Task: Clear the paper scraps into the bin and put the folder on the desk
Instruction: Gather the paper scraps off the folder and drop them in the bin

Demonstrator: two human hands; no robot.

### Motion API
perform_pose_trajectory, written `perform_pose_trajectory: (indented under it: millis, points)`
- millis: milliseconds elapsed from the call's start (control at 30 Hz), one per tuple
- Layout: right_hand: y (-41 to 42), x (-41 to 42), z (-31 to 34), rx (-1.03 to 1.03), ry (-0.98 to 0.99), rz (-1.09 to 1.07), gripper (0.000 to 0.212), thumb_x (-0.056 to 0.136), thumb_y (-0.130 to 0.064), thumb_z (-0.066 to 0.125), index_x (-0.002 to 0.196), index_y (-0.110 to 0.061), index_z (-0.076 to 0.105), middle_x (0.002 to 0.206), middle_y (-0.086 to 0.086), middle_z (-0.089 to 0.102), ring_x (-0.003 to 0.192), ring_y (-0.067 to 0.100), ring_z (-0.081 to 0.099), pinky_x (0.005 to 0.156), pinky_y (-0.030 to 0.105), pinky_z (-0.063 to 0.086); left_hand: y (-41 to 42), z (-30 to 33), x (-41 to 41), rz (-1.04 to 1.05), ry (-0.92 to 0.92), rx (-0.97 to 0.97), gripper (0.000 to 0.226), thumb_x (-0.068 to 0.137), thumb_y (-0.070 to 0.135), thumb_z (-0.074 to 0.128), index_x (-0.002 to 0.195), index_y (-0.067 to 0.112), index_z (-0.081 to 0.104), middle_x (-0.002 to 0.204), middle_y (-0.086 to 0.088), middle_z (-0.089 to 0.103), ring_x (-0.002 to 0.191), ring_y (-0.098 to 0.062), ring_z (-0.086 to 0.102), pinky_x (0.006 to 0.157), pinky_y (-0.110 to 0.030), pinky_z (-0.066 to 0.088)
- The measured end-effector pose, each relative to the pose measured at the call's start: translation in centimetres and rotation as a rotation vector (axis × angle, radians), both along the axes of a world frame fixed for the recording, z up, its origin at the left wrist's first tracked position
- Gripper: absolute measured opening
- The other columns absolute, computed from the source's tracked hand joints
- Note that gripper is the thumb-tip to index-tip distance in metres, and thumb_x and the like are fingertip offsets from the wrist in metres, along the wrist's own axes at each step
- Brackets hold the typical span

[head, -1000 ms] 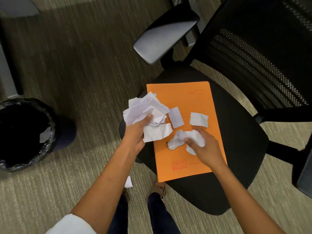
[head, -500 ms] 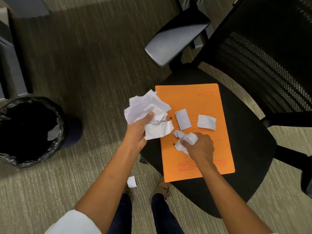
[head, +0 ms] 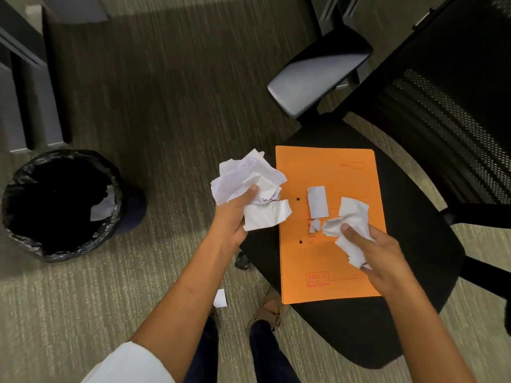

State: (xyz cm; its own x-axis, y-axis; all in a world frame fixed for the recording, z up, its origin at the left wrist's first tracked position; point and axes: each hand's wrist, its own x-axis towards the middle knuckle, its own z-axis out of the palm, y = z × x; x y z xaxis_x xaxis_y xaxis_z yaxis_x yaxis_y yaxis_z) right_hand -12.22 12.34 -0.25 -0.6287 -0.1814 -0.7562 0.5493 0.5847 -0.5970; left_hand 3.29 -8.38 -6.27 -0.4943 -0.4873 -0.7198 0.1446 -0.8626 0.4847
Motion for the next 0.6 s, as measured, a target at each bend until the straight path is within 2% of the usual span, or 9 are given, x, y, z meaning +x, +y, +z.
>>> perform_pose_trajectory:
  millis: [33, 100, 200, 300, 367, 433, 500, 600]
  points:
    - [-1.1, 0.3, 0.7, -0.061, -0.039, -0.004, 0.026, 0.078, -0.032, 0.081, 0.102, -0.024, 0.075, 0.104, 0.007, 0.076, 0.095, 0.022, 0.071, 0.072, 0.036, 0.057, -0.3, 0.0, 0.3, 0.015, 0.009, 0.002, 0.036, 0.087, 0.005, 0.071, 0.117, 0.023, 0.061, 0.100, -0.003, 0.078, 0.096, -0.023, 0.075, 0.068, -0.041, 0.062]
    - [-3.7, 1.4, 2.0, -0.163, -0.104, 0.032, 0.037, 0.073, -0.034, 0.080, 0.107, -0.022, 0.074, 0.102, 0.005, 0.076, 0.091, 0.019, 0.070, 0.066, 0.032, 0.055, -0.7, 0.3, 0.9, 0.057, 0.011, 0.015, 0.037, 0.086, 0.005, 0.072, 0.116, 0.023, 0.061, 0.097, -0.001, 0.079, 0.094, -0.022, 0.075, 0.067, -0.040, 0.062]
    - [-8.4, 3.8, 3.4, -0.263, -0.146, 0.139, 0.042, 0.067, -0.037, 0.079, 0.106, -0.023, 0.073, 0.086, -0.005, 0.076, 0.073, 0.007, 0.069, 0.057, 0.027, 0.051, -1.6, 0.9, 2.3, 0.144, 0.018, 0.058, 0.048, 0.082, 0.005, 0.075, 0.125, 0.019, 0.059, 0.111, -0.008, 0.074, 0.103, -0.026, 0.073, 0.080, -0.050, 0.061]
    - [-13.4, 6.7, 4.5, -0.347, -0.158, 0.256, 0.042, 0.069, -0.038, 0.078, 0.107, -0.022, 0.074, 0.087, -0.005, 0.077, 0.070, 0.005, 0.070, 0.054, 0.023, 0.051, -3.7, 1.7, 5.1, 0.240, 0.047, 0.086, 0.057, 0.074, 0.007, 0.078, 0.127, 0.014, 0.059, 0.123, -0.015, 0.069, 0.109, -0.031, 0.069, 0.090, -0.057, 0.056]
    - [-16.2, 8.4, 5.1, -0.384, -0.164, 0.323, 0.043, 0.071, -0.037, 0.077, 0.110, -0.018, 0.073, 0.092, 0.000, 0.077, 0.072, 0.008, 0.069, 0.052, 0.023, 0.050, -5.2, 2.2, 7.2, 0.287, 0.049, 0.072, 0.061, 0.073, 0.009, 0.077, 0.131, 0.011, 0.058, 0.127, -0.018, 0.067, 0.109, -0.032, 0.069, 0.088, -0.055, 0.057]
    - [-19.4, 10.6, 5.3, -0.392, -0.170, 0.391, 0.041, 0.074, -0.037, 0.076, 0.110, -0.017, 0.073, 0.098, 0.005, 0.077, 0.078, 0.013, 0.068, 0.058, 0.027, 0.048, -7.2, 2.4, 10.2, 0.356, 0.047, 0.039, 0.061, 0.075, 0.010, 0.075, 0.133, 0.009, 0.056, 0.125, -0.018, 0.067, 0.108, -0.032, 0.069, 0.086, -0.053, 0.058]
    - [-22.5, 13.0, 5.0, -0.384, -0.182, 0.444, 0.034, 0.079, -0.033, 0.077, 0.109, -0.018, 0.074, 0.106, 0.012, 0.076, 0.087, 0.019, 0.068, 0.064, 0.032, 0.049, -9.5, 2.6, 13.6, 0.430, 0.056, 0.009, 0.055, 0.076, 0.009, 0.074, 0.129, 0.009, 0.058, 0.116, -0.016, 0.072, 0.101, -0.030, 0.072, 0.078, -0.051, 0.061]
    - [-26.9, 17.2, 4.1, -0.347, -0.207, 0.524, 0.027, 0.084, -0.030, 0.078, 0.109, -0.020, 0.073, 0.108, 0.010, 0.076, 0.091, 0.020, 0.069, 0.062, 0.029, 0.052, -12.6, 2.9, 19.0, 0.527, 0.037, -0.020, 0.053, 0.075, 0.009, 0.075, 0.125, 0.009, 0.057, 0.105, -0.014, 0.076, 0.093, -0.028, 0.075, 0.067, -0.045, 0.061]
